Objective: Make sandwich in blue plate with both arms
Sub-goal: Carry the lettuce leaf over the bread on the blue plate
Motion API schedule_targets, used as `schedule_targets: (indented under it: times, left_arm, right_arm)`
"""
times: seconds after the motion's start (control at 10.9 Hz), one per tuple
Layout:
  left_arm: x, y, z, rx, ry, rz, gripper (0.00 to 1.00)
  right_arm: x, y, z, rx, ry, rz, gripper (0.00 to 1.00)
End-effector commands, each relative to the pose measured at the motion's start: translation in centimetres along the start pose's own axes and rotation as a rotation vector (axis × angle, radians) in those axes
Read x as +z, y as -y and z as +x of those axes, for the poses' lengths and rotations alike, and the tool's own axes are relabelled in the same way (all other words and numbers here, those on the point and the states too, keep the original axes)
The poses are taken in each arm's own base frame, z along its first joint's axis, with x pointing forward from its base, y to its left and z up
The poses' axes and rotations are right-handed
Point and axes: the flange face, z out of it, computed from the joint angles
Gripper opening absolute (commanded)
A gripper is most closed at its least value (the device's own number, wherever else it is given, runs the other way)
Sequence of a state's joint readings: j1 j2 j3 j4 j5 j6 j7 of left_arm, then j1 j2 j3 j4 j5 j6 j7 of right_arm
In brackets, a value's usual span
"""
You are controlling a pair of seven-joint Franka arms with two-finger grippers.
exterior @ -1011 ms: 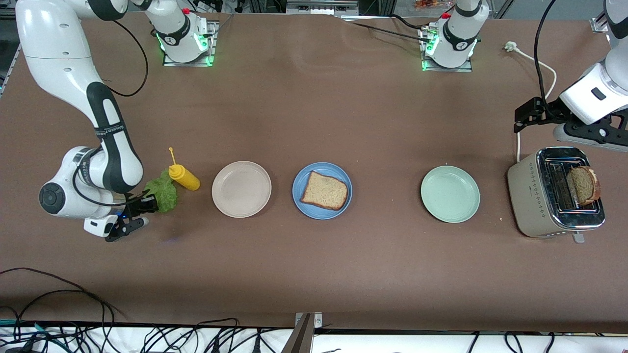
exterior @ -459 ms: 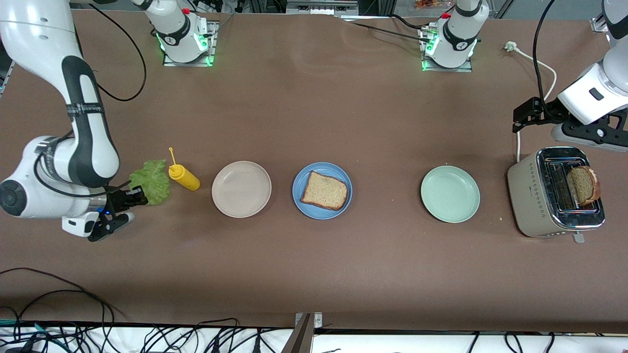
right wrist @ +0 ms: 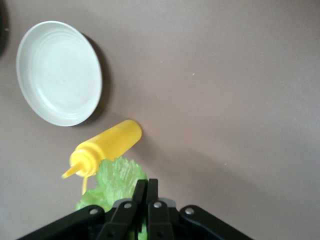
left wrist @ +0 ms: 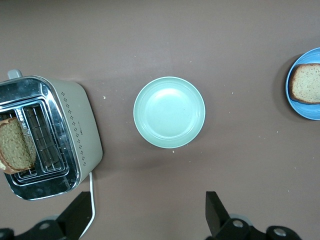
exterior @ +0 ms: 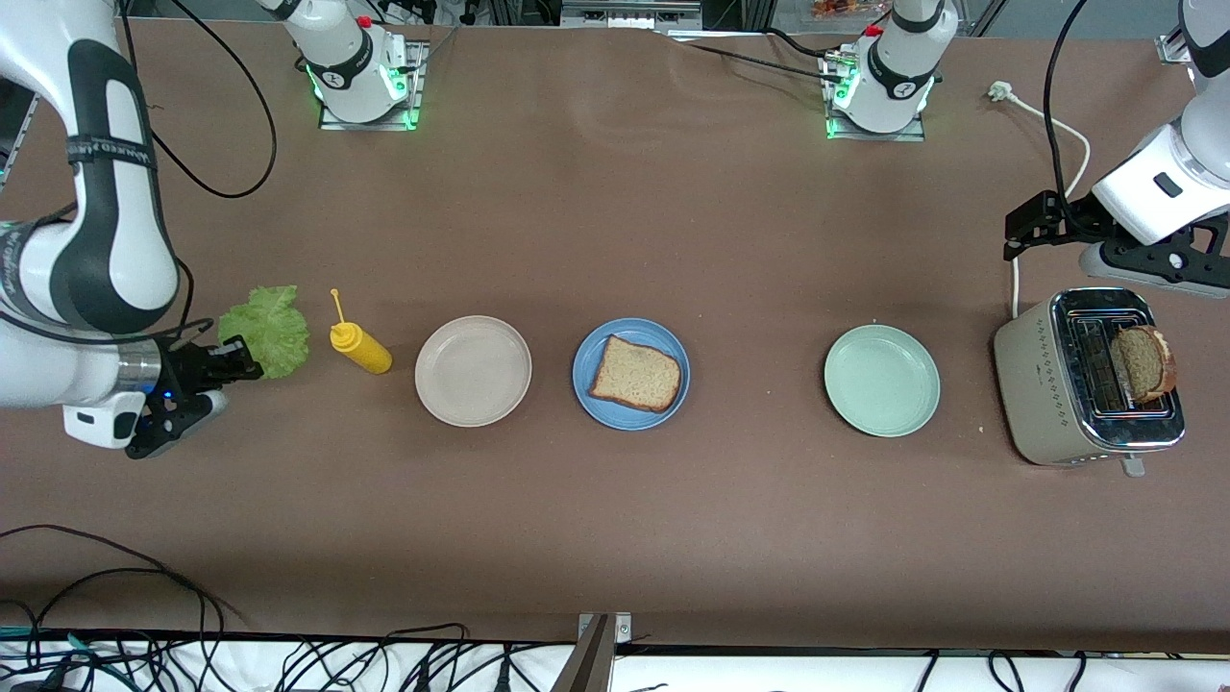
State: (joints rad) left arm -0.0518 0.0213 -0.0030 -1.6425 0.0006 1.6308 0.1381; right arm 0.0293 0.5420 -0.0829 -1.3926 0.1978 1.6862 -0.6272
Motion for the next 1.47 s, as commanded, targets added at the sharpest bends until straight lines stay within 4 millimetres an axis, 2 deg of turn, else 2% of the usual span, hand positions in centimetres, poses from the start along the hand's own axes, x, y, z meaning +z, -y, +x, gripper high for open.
schedule_targets:
  times: [0.0,0.09,0.37,0.55,0.92,1.01,1.19,1.38]
  left_arm:
    - [-0.6,0.1,0.2,-0.008,0.009,0.026,1.00]
    - [-0.5,0.1,0.2,-0.008,0.010,0.026,1.00]
    - [-0.5,0.1,0.2,-0.008,0.010,0.026,1.00]
    - [-0.5,0.1,0.2,-0.008,0.010,0.026,1.00]
    - [-0.3,0.1,0.3,-0.008,0.013,0.025,1.00]
    - [-0.3,0.2,0.3,-0.011,0.013,0.025,1.00]
    - [-0.3,0.1,0.3,-0.008,0.013,0.025,1.00]
    - [-0.3,0.2,0.3,-0.011,0.013,0.025,1.00]
  right_arm:
    - [-4.0,4.3,0.6,-0.035,0.014,0.016,0.00]
    - [-4.2,5.8,1.3,-0.005,0.026,0.019,0.00]
    - [-3.6,12.1,4.4,0.125,0.029,0.052,0.00]
    - [-1.5,16.6,7.4,0.233,0.026,0.096,0.00]
    - [2.7,22.6,12.3,0.397,0.013,0.187,0.00]
    - [4.1,24.0,13.3,0.445,0.025,0.201,0.00]
    - [6.4,27.8,15.5,0.511,-0.012,0.206,0.00]
    - [9.5,31.9,17.1,0.586,-0.028,0.213,0.00]
